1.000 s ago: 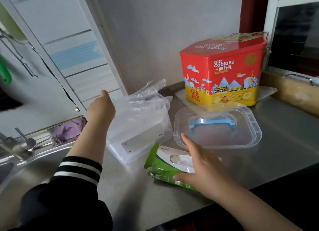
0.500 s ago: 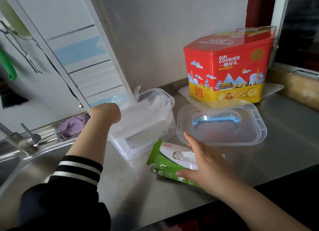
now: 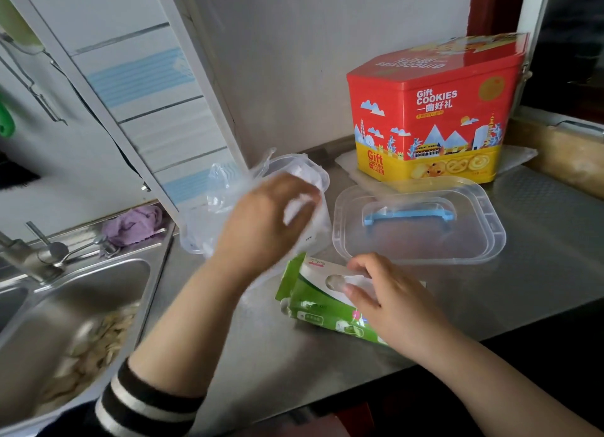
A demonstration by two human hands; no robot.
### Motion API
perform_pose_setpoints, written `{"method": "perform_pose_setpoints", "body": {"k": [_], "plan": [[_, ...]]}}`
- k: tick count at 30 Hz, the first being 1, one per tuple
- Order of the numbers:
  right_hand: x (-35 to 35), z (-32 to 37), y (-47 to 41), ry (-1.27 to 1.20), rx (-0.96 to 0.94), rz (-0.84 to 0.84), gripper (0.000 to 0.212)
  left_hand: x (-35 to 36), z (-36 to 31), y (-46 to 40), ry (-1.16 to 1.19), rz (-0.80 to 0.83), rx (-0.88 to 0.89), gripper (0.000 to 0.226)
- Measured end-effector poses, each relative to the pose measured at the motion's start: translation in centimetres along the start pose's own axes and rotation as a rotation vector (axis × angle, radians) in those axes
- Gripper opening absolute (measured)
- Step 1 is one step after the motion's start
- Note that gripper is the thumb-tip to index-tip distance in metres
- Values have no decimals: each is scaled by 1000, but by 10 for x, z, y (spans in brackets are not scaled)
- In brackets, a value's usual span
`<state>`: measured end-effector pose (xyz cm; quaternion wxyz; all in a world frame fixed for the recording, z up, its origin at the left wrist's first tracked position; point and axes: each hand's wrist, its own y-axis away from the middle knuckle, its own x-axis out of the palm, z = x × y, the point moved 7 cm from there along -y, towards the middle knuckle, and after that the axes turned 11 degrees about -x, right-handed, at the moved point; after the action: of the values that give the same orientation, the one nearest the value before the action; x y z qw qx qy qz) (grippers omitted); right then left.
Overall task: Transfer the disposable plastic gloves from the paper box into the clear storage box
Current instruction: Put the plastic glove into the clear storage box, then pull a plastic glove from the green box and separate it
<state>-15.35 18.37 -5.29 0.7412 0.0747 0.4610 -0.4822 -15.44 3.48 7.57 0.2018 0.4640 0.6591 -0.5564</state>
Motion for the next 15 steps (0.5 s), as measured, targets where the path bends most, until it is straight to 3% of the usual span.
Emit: {"method": "perform_pose_setpoints", "body": {"k": [2,4,10,15], "plan": [[-1,-3,-1,-27,31,-37,23,47,-1,25,208,434,-82,45],[-2,-5,-2,-47,61,-30,14,85,10,48,193,677,-96,64],[-1,-10,-15,-104,164,-1,14,109,32,60,300,679,-164,62],[-4,-9,-23,61,170,50,11,110,33,62,381,666,-203,56]]}}
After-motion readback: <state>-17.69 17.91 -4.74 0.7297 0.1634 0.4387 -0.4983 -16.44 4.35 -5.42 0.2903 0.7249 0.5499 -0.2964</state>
